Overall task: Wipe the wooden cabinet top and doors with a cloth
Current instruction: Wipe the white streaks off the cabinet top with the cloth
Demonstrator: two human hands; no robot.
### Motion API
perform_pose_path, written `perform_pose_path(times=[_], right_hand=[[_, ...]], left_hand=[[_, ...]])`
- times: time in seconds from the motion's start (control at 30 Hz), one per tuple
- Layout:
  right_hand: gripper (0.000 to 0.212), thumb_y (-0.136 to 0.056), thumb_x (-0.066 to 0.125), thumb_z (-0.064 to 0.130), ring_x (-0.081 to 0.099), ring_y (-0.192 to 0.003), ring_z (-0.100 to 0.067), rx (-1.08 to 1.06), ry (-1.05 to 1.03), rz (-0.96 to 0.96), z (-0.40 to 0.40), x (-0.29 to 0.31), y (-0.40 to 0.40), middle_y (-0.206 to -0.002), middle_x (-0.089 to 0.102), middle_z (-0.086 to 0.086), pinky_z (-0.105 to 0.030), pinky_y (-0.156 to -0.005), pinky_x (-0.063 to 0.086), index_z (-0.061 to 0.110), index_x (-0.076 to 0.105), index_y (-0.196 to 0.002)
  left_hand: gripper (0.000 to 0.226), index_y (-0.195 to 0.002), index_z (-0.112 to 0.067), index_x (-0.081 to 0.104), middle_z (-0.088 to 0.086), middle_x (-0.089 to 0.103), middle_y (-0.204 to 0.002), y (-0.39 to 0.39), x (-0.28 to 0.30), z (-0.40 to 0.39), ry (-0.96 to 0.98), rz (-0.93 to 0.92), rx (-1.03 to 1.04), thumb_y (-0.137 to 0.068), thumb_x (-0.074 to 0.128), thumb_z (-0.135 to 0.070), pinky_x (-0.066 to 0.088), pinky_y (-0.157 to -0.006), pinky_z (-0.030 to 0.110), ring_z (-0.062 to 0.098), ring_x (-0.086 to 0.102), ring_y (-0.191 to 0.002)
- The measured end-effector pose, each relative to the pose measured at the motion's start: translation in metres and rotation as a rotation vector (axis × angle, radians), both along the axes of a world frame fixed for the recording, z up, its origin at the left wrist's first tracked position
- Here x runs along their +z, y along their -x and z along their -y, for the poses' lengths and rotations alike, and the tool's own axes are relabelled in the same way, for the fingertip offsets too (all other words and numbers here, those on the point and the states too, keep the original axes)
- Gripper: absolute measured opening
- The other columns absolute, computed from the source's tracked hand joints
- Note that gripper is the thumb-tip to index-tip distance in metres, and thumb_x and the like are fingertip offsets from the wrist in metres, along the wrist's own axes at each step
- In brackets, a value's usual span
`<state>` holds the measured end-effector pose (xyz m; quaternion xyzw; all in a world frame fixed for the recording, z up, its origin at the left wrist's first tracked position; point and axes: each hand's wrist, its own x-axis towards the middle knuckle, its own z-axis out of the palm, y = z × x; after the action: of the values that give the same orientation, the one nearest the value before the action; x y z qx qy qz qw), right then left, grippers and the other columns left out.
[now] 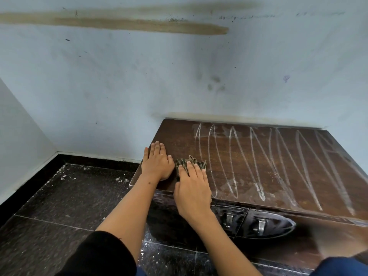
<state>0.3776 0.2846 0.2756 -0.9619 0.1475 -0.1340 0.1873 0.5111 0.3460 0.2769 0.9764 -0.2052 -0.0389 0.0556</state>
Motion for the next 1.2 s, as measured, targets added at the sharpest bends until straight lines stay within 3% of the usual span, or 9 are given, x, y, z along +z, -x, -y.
perform_pose_path(times=[0.17, 0.4, 0.6, 0.83, 1.07, 1.2], right_hand=[[0.050, -0.100, 0.032, 0.021, 0.011, -0.145, -0.023, 0.027, -0.015, -0.037, 0.012, 0.013, -0.023, -0.157, 0.018, -0.008, -0.039, -0.120, 0.004, 0.014, 0.024, -0.148], [0.049, -0.099, 0.033, 0.023, 0.013, -0.145, -0.021, -0.005, -0.016, 0.017, 0.007, -0.002, 0.007, -0.156, 0.021, -0.007, -0.037, -0.119, 0.003, 0.016, 0.028, -0.147], [0.048, -0.100, 0.032, 0.024, 0.013, -0.145, -0.021, 0.016, -0.042, -0.051, 0.029, 0.018, -0.030, -0.156, 0.020, -0.007, -0.038, -0.119, 0.007, 0.015, 0.029, -0.147], [0.049, -0.096, 0.039, 0.024, 0.018, -0.144, -0.020, -0.014, -0.033, 0.040, 0.023, -0.003, 0.011, -0.154, 0.027, -0.006, -0.035, -0.119, 0.006, 0.016, 0.035, -0.144], [0.048, -0.098, 0.037, 0.026, 0.018, -0.143, -0.022, 0.003, -0.037, -0.055, 0.048, 0.016, -0.029, -0.154, 0.026, -0.006, -0.037, -0.119, 0.010, 0.017, 0.034, -0.145], [0.049, -0.096, 0.038, 0.025, 0.020, -0.143, -0.020, -0.028, -0.019, 0.041, 0.038, 0.000, 0.004, -0.153, 0.028, -0.006, -0.036, -0.119, 0.009, 0.017, 0.036, -0.144]], left_hand=[[0.057, -0.151, -0.005, 0.002, 0.010, -0.003, -0.160, 0.005, -0.004, 0.010, 0.033, 0.020, 0.009, -0.102, 0.015, -0.033, -0.005, -0.118, 0.039, 0.021, -0.006, -0.147], [0.059, -0.151, -0.006, 0.002, 0.009, -0.002, -0.160, 0.004, -0.009, 0.010, 0.045, 0.051, 0.016, -0.101, 0.015, -0.034, -0.005, -0.117, 0.038, 0.021, -0.005, -0.147], [0.058, -0.151, -0.005, 0.003, 0.010, -0.004, -0.159, 0.009, -0.005, 0.011, 0.060, 0.126, -0.051, -0.102, 0.018, -0.031, -0.009, -0.117, 0.036, 0.020, -0.008, -0.147], [0.057, -0.151, -0.005, 0.005, 0.008, -0.001, -0.160, 0.006, -0.008, 0.013, 0.096, 0.101, -0.097, -0.102, 0.018, -0.030, -0.005, -0.118, 0.034, 0.018, -0.006, -0.147], [0.056, -0.151, -0.005, 0.007, 0.010, 0.003, -0.160, 0.007, -0.005, 0.013, 0.079, 0.076, -0.110, -0.102, 0.018, -0.031, -0.001, -0.119, 0.033, 0.020, -0.001, -0.147], [0.057, -0.151, -0.007, 0.007, 0.007, 0.002, -0.160, 0.003, -0.008, 0.012, 0.078, 0.066, -0.098, -0.102, 0.017, -0.034, -0.002, -0.118, 0.032, 0.018, -0.001, -0.147]])
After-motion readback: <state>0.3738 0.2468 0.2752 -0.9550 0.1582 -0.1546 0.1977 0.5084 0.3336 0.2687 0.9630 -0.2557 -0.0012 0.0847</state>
